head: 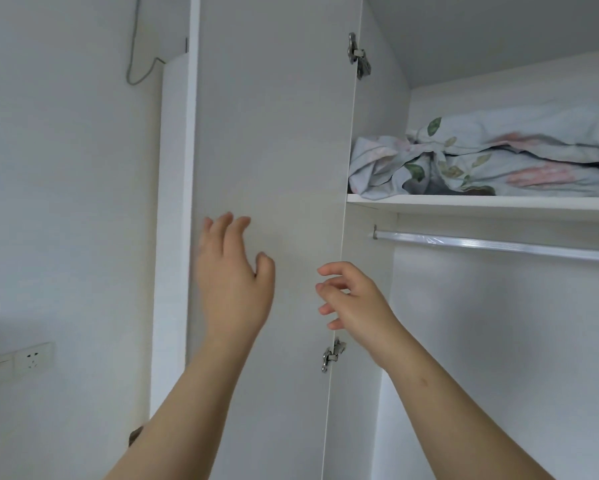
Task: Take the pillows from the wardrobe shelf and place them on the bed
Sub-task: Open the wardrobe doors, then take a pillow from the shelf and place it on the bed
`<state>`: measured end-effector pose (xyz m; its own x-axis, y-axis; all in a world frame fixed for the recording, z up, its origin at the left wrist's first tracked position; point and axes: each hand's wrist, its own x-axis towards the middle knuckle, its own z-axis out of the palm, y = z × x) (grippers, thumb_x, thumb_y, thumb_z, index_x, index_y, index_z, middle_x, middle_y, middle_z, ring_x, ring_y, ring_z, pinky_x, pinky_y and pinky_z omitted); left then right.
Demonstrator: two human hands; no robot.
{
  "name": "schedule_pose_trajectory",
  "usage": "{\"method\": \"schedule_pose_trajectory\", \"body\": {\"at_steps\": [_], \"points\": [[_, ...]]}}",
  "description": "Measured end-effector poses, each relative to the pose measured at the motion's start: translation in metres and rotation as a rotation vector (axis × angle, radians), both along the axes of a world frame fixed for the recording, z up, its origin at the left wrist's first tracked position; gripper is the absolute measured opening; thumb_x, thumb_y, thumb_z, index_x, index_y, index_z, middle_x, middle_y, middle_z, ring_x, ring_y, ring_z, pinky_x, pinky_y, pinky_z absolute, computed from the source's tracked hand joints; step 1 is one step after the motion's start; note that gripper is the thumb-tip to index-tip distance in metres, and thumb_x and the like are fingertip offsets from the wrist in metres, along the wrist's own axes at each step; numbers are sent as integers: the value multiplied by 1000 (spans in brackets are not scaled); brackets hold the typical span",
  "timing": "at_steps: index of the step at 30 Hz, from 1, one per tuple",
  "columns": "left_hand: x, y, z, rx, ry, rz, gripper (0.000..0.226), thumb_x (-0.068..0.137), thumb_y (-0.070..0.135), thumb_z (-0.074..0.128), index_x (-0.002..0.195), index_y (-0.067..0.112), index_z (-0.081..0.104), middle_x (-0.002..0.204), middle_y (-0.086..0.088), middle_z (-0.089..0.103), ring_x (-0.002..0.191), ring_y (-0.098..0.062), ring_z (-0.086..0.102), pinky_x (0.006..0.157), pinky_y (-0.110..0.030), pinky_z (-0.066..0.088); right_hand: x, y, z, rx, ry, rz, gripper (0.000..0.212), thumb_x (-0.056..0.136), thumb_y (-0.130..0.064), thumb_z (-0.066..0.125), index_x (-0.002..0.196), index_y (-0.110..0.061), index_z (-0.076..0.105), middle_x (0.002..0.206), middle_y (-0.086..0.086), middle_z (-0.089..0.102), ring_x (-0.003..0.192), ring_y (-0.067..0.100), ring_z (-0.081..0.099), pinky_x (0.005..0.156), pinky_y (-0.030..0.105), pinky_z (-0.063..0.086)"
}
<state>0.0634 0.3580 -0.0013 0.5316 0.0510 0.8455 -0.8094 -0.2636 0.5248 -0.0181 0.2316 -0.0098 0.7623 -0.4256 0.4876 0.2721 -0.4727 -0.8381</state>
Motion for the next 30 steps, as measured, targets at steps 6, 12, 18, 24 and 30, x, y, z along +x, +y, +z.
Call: {"method": "schedule_pose_trajectory", "body": {"at_steps": [6, 12, 18, 24, 30], "points": [[-26, -49, 4, 127, -14, -177, 37, 85, 6, 49, 122, 10, 54, 128, -4, 57, 123, -22, 47, 96, -18, 27, -36, -32, 7, -23, -2, -106, 14, 90, -21, 53, 97, -33, 55, 94, -7, 57, 77, 16, 60, 70, 32, 51], [-69, -106, 14, 181, -48, -314, 35, 87, 9, 50, 120, 15, 58, 124, 1, 62, 118, -18, 52, 87, -16, 30, -96, -77, 21, -79, -11, -271, 15, 91, -21, 53, 104, -27, 56, 91, -8, 57, 78, 17, 60, 68, 28, 51], [-107, -171, 40, 271, -156, -393, 30, 85, 11, 51, 114, 17, 61, 122, 1, 61, 116, -21, 51, 84, -19, 31, -162, -129, 42, -177, -23, -486, 16, 89, -19, 55, 105, -22, 59, 84, -8, 57, 80, 21, 61, 77, 39, 53], [-135, -236, 74, 312, -241, -442, 29, 85, 14, 50, 112, 17, 60, 125, 2, 59, 118, -20, 47, 92, -27, 37, -208, -174, 68, -278, -24, -639, 15, 89, -19, 55, 103, -23, 60, 92, -4, 59, 91, 25, 62, 78, 40, 53], [-143, -284, 100, 368, -313, -467, 29, 85, 15, 51, 113, 15, 61, 122, 0, 61, 116, -24, 50, 93, -33, 40, -220, -209, 93, -371, -7, -726, 9, 89, -21, 55, 97, -25, 57, 86, -6, 57, 78, 18, 57, 75, 38, 52]]}}
